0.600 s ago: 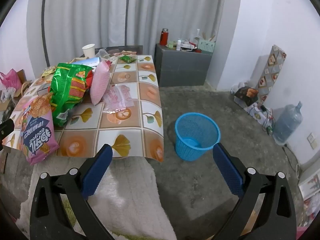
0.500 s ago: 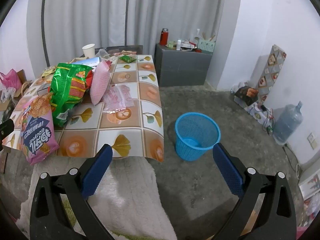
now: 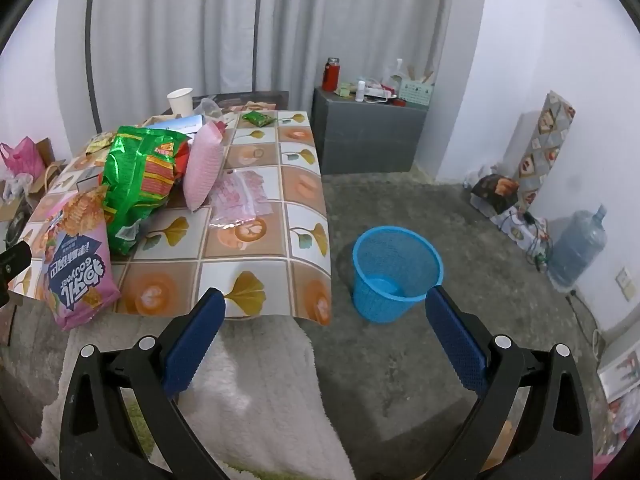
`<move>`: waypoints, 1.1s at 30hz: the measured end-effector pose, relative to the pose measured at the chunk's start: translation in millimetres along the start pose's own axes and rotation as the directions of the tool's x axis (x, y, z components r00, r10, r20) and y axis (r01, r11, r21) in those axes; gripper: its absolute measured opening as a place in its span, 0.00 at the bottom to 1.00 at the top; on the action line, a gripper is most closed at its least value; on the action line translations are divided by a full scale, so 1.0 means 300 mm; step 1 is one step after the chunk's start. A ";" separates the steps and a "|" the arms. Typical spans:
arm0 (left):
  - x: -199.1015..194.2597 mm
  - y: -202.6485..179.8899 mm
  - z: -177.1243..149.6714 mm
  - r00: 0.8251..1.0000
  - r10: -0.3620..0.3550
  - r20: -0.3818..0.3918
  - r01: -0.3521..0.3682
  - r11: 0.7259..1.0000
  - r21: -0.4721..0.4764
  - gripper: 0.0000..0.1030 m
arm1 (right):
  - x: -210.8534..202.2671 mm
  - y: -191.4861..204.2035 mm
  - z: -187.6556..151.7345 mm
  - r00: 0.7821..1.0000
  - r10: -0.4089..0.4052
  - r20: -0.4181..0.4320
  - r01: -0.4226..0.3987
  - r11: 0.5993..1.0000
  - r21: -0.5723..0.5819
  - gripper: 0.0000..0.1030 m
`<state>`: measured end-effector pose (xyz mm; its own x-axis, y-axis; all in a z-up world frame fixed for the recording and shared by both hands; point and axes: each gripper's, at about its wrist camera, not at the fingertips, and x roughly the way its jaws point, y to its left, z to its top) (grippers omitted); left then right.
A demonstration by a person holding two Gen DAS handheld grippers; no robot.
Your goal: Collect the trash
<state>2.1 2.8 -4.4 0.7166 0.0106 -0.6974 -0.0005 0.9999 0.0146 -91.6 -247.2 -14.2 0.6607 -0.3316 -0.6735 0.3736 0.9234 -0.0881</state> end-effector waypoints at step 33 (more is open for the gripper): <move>0.006 0.006 0.001 1.000 -0.001 -0.004 0.001 1.000 0.004 0.94 | 0.008 0.012 -0.009 1.000 -0.003 0.005 0.003 1.000 -0.001 0.93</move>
<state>3.5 4.7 -5.5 0.7138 0.0098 -0.7002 0.0031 0.9998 0.0172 -90.5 -244.3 -18.1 0.6631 -0.3355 -0.6692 0.3753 0.9225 -0.0906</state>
